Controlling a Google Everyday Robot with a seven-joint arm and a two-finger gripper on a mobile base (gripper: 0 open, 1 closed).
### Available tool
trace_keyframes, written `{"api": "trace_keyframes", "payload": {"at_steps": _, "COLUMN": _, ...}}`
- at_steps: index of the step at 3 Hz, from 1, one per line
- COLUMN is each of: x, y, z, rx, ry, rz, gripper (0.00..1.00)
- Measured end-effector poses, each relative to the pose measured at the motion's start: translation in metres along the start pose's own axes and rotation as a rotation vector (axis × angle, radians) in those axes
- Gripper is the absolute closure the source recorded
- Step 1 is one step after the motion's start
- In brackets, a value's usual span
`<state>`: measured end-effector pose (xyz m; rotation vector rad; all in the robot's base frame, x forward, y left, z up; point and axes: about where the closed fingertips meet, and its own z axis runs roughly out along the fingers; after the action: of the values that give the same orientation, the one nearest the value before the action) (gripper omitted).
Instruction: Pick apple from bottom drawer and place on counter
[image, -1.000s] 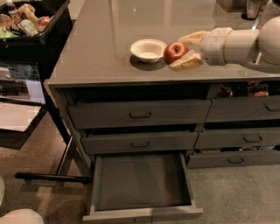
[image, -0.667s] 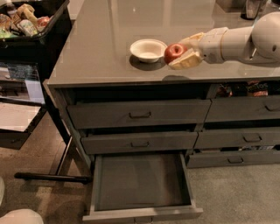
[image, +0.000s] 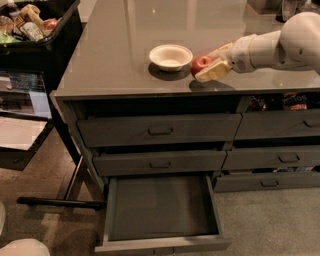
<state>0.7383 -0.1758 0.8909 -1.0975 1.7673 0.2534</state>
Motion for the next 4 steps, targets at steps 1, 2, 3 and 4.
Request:
{"api": "trace_keyframes", "payload": {"at_steps": 1, "x": 0.0068, "y": -0.0052, "z": 0.0110, "rx": -0.009, "ry": 0.019, "rz": 0.011, "gripper": 0.52}}
{"api": "trace_keyframes", "payload": {"at_steps": 2, "x": 0.0113, "y": -0.0076, "z": 0.0177, "rx": -0.016, "ry": 0.025, "rz": 0.005, "gripper": 0.29}}
{"api": "trace_keyframes", "payload": {"at_steps": 3, "x": 0.0096, "y": -0.0096, "z": 0.0185, "rx": -0.019, "ry": 0.015, "rz": -0.026, "gripper": 0.07}}
{"api": "trace_keyframes", "payload": {"at_steps": 4, "x": 0.0093, "y": -0.0097, "z": 0.0186, "rx": -0.019, "ry": 0.014, "rz": -0.029, "gripper": 0.00}}
